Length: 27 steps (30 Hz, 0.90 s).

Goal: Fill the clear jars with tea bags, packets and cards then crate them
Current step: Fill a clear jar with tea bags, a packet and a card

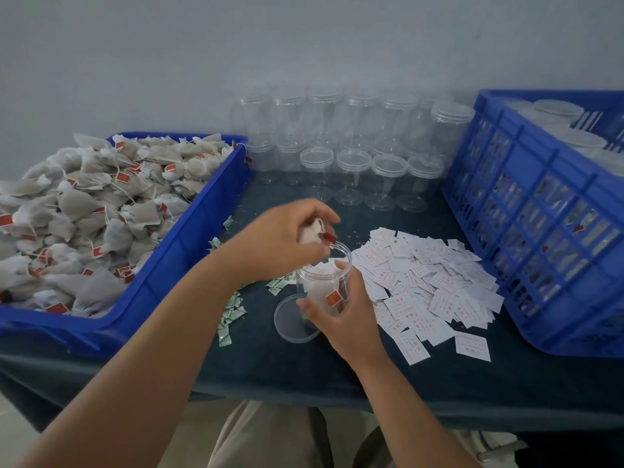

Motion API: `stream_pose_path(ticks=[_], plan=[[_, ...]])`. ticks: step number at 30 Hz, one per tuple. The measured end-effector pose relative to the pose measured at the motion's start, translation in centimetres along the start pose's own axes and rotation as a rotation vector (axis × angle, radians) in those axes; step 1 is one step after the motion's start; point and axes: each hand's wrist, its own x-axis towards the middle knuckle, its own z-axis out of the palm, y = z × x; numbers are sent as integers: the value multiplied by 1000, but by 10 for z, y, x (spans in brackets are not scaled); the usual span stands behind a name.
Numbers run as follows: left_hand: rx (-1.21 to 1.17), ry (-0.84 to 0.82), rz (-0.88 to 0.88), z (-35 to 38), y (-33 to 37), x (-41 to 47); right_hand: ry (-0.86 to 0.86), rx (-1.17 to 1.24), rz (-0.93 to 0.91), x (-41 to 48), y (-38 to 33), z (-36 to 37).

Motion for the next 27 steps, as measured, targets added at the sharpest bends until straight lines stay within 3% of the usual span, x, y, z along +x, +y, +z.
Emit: stream_pose_path(ticks=[3, 7, 11, 12, 14, 16, 20, 24, 27], plan=[[268, -157, -27, 13, 1, 6, -12, -6, -28, 1, 3, 0], [455, -1, 42, 15, 1, 8, -3, -37, -45, 3, 4, -1], [376, -156, 2, 6, -7, 8, -1, -52, -48, 3, 7, -1], [317, -103, -7, 2, -12, 7, 0, -49, -45, 3, 8, -1], [221, 175, -71, -10, -31, 4, 4, -50, -28, 4, 9, -4], [266, 346, -251, -23, -62, -2, -4, -54, -30, 3, 10, -4], [567, 126, -626, -16, -127, -16, -25, -25, -27, 2, 8, 0], [439, 363, -534, 4, -158, -25, -37, -19, -15, 2, 5, 0], [468, 479, -440, 8, -162, -26, -34, -18, -4, 1, 5, -1]])
